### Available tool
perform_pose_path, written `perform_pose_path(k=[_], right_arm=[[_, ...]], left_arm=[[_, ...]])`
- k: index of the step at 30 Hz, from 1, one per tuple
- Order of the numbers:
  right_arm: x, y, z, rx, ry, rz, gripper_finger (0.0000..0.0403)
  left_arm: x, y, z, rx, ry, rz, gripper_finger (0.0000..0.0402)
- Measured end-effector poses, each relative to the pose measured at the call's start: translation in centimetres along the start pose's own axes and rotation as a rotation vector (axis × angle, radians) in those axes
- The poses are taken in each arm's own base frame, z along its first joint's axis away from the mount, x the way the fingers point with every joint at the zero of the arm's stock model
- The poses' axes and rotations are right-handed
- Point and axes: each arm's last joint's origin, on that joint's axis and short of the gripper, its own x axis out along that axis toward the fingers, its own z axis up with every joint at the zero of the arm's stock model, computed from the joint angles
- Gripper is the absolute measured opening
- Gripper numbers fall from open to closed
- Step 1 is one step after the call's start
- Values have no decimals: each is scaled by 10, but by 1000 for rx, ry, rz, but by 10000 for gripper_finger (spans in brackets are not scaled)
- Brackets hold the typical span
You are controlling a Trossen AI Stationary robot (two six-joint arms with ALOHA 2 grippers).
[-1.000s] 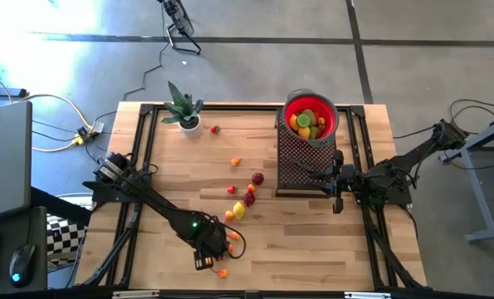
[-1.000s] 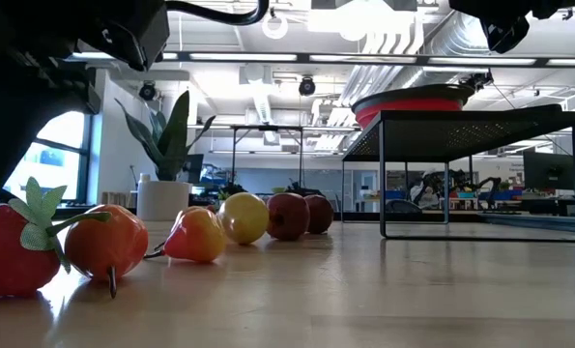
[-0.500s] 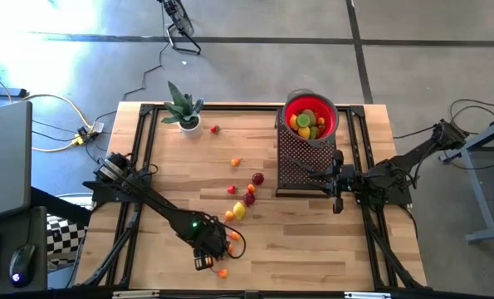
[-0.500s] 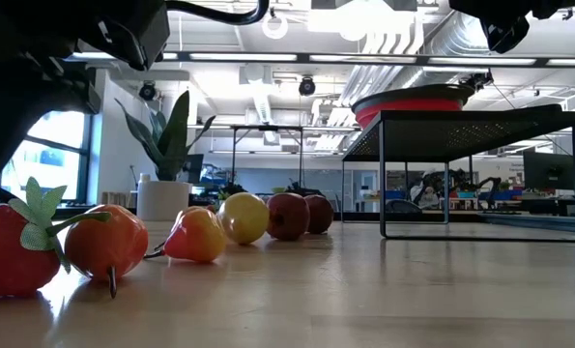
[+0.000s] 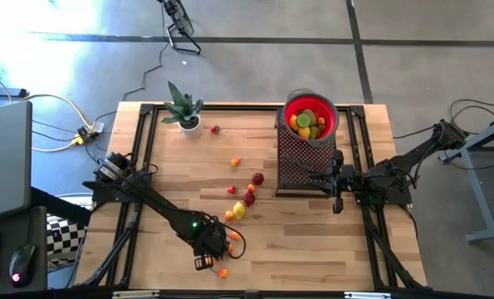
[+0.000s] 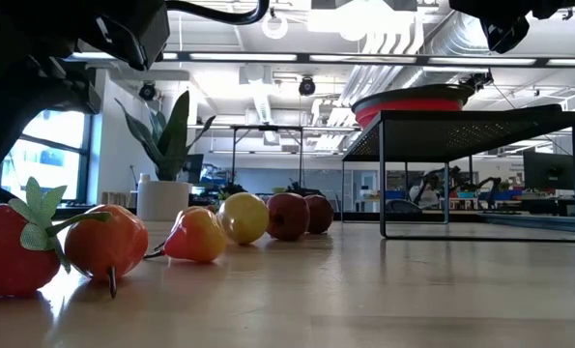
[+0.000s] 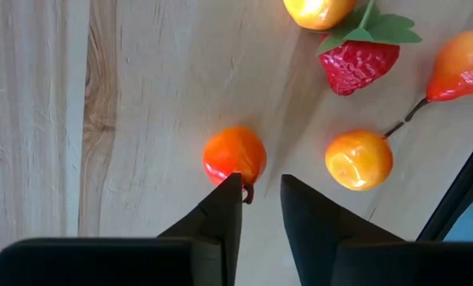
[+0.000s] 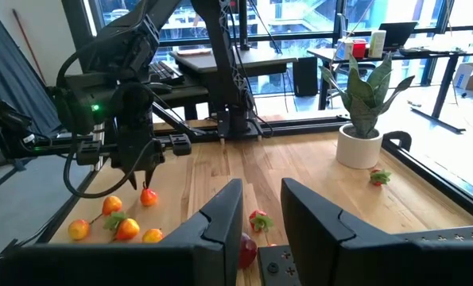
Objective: Pick & Place Fruit
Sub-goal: Put the pear into the strainer bowl on the shelf
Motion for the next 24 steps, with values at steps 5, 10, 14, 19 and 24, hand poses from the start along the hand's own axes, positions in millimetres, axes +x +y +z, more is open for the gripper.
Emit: perform_pose_path(k=[5,10,14,19,24], right_arm=[[0,0,0,0,0,0,81],[0,0,0,0,0,0,81],[0,0,0,0,0,0,81],[0,0,0,0,0,0,81],[0,0,0,-1,0,0,81]], left_arm=[[0,0,0,0,0,0,66],[0,0,0,0,0,-1,50],[0,0,0,0,1,-1,38],[0,0,0,0,2,-2,21],[0,0,0,0,2,-3,6]])
